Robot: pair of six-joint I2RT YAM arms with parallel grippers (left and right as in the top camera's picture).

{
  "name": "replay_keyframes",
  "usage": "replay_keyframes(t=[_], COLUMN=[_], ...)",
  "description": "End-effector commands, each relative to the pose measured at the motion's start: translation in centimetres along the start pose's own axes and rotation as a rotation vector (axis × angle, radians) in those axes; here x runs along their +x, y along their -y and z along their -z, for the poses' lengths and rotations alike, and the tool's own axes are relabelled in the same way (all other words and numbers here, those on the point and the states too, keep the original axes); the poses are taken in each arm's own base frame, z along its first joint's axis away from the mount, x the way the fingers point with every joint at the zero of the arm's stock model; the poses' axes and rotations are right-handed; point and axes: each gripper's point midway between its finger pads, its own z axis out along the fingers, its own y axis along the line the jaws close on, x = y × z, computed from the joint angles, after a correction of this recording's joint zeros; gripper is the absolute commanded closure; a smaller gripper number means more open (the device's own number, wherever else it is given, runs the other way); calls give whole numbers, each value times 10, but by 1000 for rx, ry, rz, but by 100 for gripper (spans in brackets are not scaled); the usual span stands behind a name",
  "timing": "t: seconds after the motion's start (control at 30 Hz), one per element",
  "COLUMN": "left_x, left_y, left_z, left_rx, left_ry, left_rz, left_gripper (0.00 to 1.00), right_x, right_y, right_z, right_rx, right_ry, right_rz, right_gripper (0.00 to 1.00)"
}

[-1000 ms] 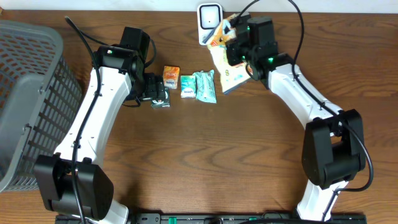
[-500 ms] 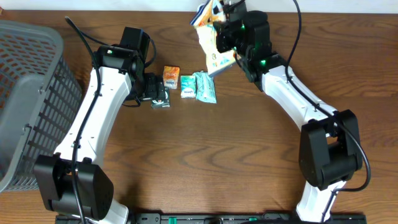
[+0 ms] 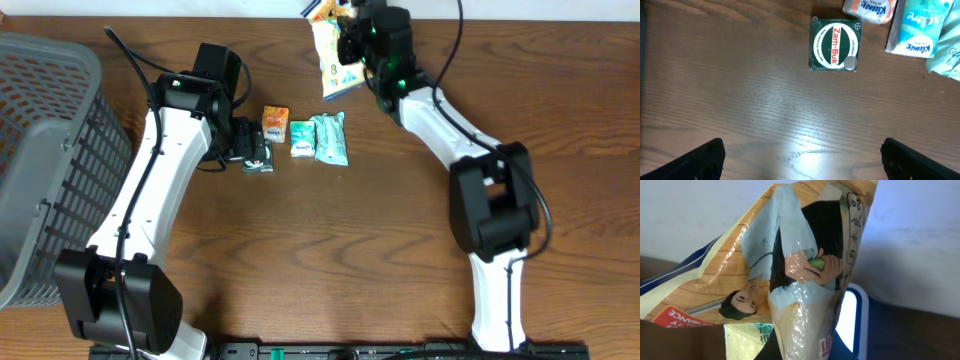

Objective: Scan the item barcode
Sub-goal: 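Raise the bag up to the front of the white scanner, then carry the bag with the right gripper to the table's right edge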

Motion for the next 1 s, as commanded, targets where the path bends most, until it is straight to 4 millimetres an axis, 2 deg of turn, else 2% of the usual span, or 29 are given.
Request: replay_keyframes(t=[0.0, 0.1, 0.23, 0.4, 0.6, 0.7, 0.8, 0.9, 0.97], left_x=[-4, -4, -4, -4, -4, -4, -4, -4, -4], left_y=[-3, -3, -3, -3, -3, -3, -3, -3, -3], left_z=[4, 4, 4, 4, 4, 4, 4, 4, 4], left_rx=[-6, -6, -6, -6, -6, -6, -6, -6, -6], left_ry=[15, 15, 15, 15, 15, 15, 15, 15, 15], left_rz=[0, 0, 0, 0, 0, 0, 0, 0, 0], left_gripper=[2, 2, 2, 2, 2, 2, 2, 2, 2], right_x=[-16, -15, -17, -8, -28, -48, -61, -55, -40], right_y=[4, 13, 28, 62, 106, 144, 194, 249, 295], right_z=[-16, -22, -21, -17, 5, 34, 74, 118, 152], right_rx=[13, 43, 82, 140, 182, 253, 347, 471, 604], right_ry=[53, 55, 50, 6, -9, -20, -59, -145, -226], right_rz=[-1, -8, -28, -82, -118, -143, -180, -164, -143], right_gripper=[99, 99, 99, 99, 99, 99, 99, 99, 99])
